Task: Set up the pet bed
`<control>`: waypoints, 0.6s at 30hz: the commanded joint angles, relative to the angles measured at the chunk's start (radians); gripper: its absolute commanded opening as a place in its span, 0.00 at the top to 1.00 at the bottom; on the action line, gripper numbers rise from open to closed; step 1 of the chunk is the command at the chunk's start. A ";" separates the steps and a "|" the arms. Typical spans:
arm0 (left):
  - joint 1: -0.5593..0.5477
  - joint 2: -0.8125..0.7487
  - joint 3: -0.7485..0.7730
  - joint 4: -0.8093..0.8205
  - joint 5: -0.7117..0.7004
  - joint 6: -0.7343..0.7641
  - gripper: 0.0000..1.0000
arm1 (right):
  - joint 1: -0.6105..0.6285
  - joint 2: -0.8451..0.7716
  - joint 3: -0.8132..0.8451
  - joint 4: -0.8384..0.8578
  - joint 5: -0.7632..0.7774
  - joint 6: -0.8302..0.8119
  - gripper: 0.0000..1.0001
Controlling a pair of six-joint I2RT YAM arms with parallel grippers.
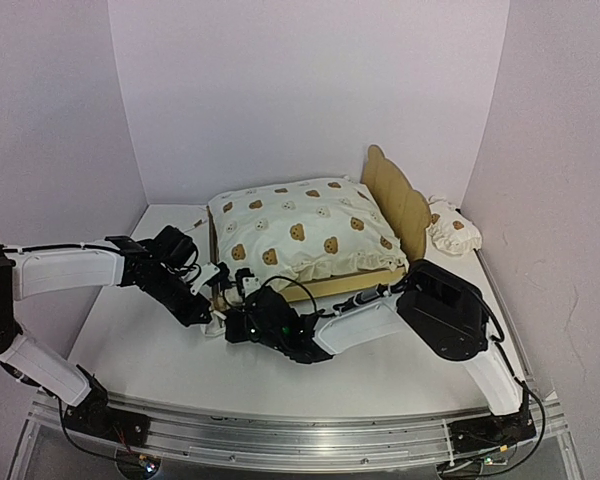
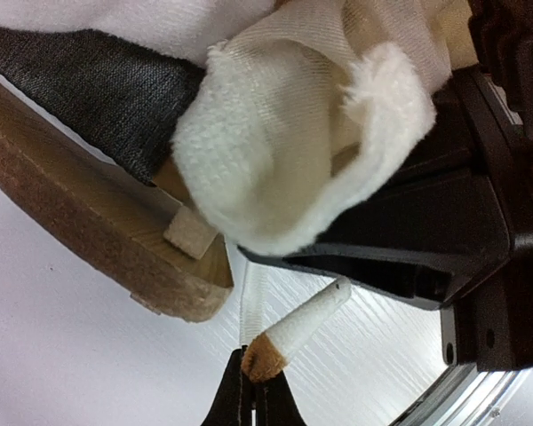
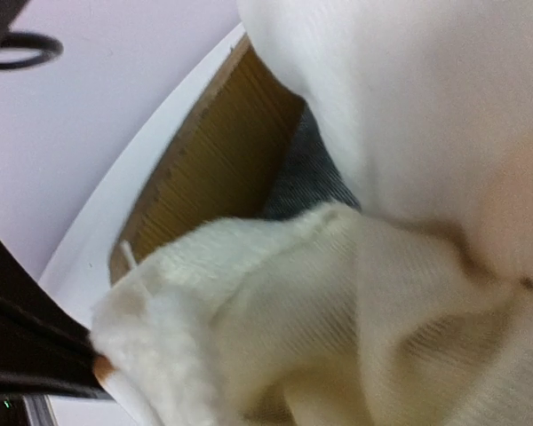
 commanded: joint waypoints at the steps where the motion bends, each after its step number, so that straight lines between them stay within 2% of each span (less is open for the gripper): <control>1: 0.005 0.012 0.050 0.021 -0.009 -0.009 1.00 | -0.018 -0.135 -0.094 0.034 -0.106 -0.089 1.00; 9: 0.003 0.043 0.052 0.070 0.038 -0.017 1.00 | -0.019 -0.226 -0.177 0.048 -0.339 -0.106 1.00; 16: 0.002 0.083 0.074 0.112 0.083 -0.008 1.00 | -0.028 -0.241 -0.190 0.065 -0.422 -0.103 1.00; 18: -0.002 0.094 0.087 0.113 0.136 0.032 1.00 | -0.030 -0.244 -0.193 0.067 -0.407 -0.099 1.00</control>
